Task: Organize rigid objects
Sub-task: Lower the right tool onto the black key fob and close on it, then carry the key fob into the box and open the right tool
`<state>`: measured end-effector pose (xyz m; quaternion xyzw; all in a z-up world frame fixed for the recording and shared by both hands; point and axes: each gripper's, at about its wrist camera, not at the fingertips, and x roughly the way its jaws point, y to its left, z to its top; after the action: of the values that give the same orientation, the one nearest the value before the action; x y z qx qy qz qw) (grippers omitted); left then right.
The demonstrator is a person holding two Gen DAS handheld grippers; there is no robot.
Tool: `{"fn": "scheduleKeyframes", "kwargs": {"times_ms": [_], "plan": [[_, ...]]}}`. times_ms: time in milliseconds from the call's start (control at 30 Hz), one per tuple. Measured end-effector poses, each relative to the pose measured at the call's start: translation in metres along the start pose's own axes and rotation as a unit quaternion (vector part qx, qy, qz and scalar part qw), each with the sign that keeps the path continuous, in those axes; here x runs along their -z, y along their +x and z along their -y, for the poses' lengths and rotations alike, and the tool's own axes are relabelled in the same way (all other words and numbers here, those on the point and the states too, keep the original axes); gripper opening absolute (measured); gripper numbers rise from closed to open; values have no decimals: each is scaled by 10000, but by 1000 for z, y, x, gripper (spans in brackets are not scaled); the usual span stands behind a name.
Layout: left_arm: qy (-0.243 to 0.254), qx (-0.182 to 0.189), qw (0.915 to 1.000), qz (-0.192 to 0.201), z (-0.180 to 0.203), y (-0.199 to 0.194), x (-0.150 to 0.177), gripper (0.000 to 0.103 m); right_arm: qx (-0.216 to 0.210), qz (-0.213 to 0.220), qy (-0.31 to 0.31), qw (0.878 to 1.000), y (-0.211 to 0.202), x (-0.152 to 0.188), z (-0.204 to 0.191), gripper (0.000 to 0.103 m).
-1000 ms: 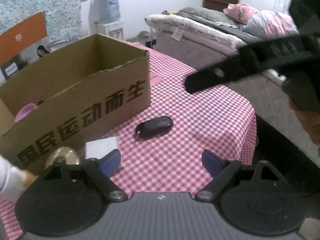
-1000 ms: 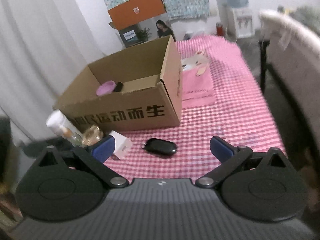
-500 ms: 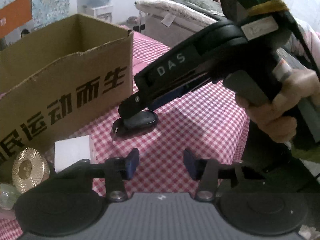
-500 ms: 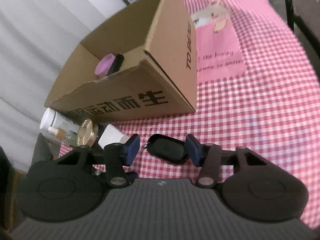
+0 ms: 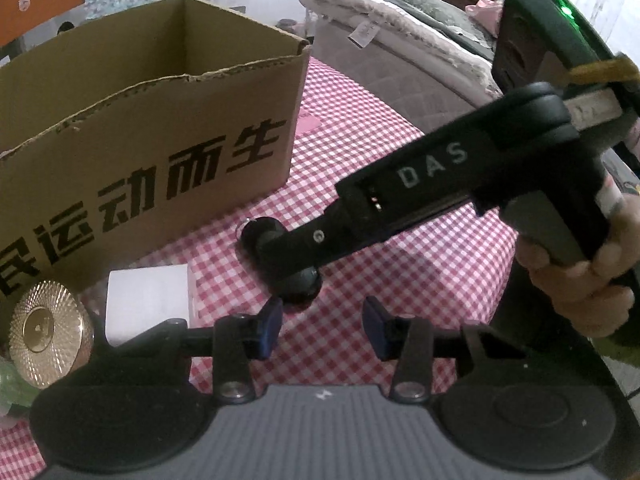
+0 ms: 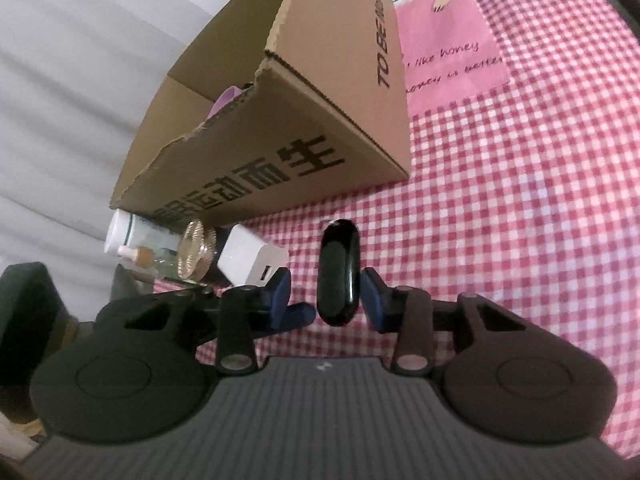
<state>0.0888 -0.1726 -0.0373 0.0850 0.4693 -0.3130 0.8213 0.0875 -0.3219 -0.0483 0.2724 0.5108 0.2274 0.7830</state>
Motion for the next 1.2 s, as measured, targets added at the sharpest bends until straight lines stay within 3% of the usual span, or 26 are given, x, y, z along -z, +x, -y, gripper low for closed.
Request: {"fn": "scheduleKeyframes", "kwargs": {"times_ms": [167, 333, 533, 800, 1033, 1200], "plan": [[-102, -48, 9999, 21, -6, -1, -6, 45, -264, 84, 89, 9996, -3, 2, 1, 36], [-171, -120, 9998, 26, -12, 2, -10, 45, -193, 164, 143, 9996, -6, -4, 7, 35], [-300, -222, 9993, 63, -20, 4, -16, 44, -399, 163, 159, 9989, -7, -6, 8, 32], [-317, -326, 9989, 82, -21, 8, -19, 44, 182, 315, 145, 9992, -6, -7, 10, 34], [-435, -407, 9981, 123, -24, 9, -20, 45, -41, 176, 12, 9998, 3, 0, -1, 35], [-487, -488, 9975, 147, -27, 10, -20, 30, -417, 314, 127, 9986, -7, -1, 3, 33]]}}
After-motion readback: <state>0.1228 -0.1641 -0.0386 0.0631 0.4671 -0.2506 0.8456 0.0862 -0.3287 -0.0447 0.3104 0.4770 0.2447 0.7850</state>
